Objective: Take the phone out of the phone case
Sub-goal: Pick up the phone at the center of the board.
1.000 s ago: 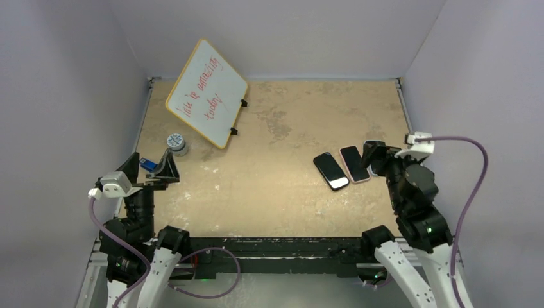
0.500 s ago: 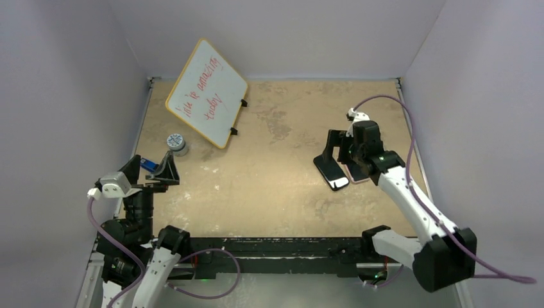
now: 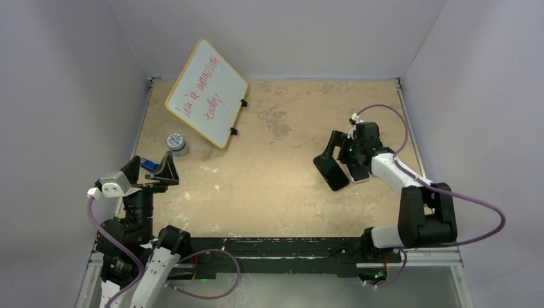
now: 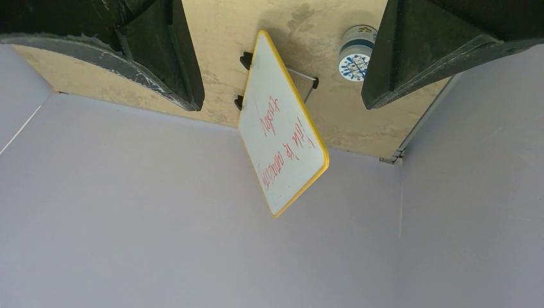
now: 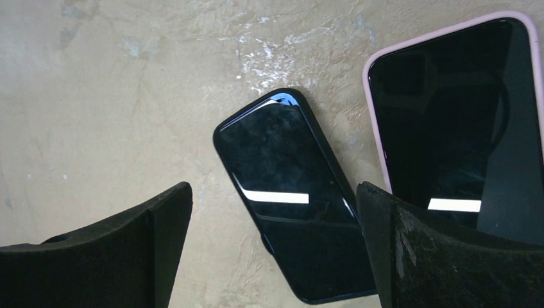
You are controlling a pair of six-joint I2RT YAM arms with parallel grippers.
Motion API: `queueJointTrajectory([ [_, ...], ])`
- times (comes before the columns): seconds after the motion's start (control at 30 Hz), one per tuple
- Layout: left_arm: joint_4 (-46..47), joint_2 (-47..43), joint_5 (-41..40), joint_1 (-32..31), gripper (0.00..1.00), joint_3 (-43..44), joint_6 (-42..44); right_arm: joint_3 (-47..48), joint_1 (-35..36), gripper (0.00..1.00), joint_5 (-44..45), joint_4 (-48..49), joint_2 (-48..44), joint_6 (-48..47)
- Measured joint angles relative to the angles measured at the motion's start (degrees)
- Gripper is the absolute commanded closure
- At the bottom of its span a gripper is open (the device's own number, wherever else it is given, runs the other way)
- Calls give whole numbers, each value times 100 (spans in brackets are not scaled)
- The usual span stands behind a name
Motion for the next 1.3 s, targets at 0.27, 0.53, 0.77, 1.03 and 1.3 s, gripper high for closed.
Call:
queueJointTrajectory([
  [0.27,0,0,-26,0,0,0,7,232,0,1,-44,70,780,-339],
  [0.53,2,0,-26,0,0,0,42,291,0,1,-192,0,1003,-590],
  [0.77,2,0,-28,0,0,0,44,291,236,1,-289,-138,997,-721],
  [1.03,2,0,-35,0,0,0,44,321,929,1,-109,-356,973,-780],
  [1.3,2,0,-44,0,0,0,44,319,1327,1,181,-863,774,-782],
])
